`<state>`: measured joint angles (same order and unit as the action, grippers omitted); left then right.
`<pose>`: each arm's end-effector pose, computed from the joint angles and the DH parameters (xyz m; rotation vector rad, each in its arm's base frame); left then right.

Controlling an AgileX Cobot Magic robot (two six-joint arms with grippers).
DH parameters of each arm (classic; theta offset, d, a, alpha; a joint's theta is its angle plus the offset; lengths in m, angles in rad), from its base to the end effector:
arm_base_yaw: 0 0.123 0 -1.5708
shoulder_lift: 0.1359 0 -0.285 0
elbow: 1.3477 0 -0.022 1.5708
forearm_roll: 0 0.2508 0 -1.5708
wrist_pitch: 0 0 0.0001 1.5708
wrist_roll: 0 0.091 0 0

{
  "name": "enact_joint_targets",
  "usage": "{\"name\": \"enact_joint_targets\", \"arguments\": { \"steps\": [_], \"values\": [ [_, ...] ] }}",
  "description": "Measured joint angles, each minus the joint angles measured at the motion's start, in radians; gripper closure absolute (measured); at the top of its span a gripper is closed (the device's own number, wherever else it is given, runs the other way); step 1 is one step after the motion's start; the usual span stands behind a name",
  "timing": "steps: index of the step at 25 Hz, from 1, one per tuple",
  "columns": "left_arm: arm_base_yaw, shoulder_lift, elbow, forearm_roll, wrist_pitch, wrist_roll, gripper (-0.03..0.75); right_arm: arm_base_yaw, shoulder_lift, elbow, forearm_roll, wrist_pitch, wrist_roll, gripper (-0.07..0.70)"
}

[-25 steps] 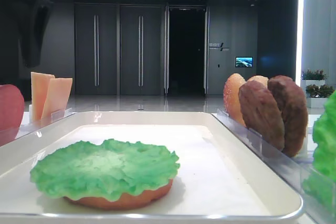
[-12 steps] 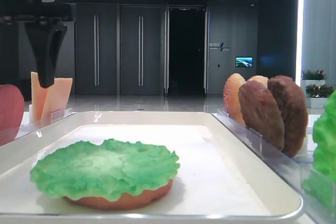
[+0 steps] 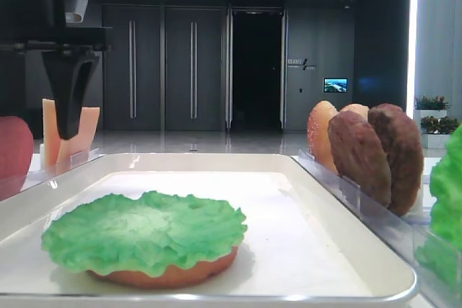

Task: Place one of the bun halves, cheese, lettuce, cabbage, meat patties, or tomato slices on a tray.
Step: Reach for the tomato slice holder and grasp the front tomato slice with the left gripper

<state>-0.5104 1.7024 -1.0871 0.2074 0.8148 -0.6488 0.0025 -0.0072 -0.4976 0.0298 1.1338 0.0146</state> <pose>0.2896 -0.1465 0.2030 -0.0187 2.8605 0.0214 -0.0089 0.0024 0.2708 0.0100 2.1125 0.0463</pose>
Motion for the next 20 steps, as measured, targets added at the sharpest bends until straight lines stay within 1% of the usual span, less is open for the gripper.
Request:
{"name": "enact_joint_targets", "arguments": {
  "steps": [3,5,8,14,17,20],
  "values": [
    [-0.001,0.0,-0.001,0.008,0.007,0.001,0.145,0.0,0.0,0.0,0.0,0.0,0.0,0.104],
    [-0.001,0.0,-0.001,0.017,0.017,0.001,0.174,0.0,0.0,0.0,0.0,0.0,0.0,0.104],
    [-0.001,0.0,-0.001,0.035,0.033,0.002,0.254,0.0,0.0,0.0,0.0,0.0,0.0,0.104],
    [-0.001,0.0,-0.001,0.045,0.034,0.004,0.444,0.0,0.0,0.0,0.0,0.0,0.0,0.104],
    [-0.001,0.0,-0.001,0.049,0.035,0.004,0.516,0.0,0.0,0.0,0.0,0.0,0.0,0.104],
    [-0.001,0.0,-0.001,0.049,0.036,0.005,0.561,0.0,0.0,0.0,0.0,0.0,0.0,0.104]
  ]
}}
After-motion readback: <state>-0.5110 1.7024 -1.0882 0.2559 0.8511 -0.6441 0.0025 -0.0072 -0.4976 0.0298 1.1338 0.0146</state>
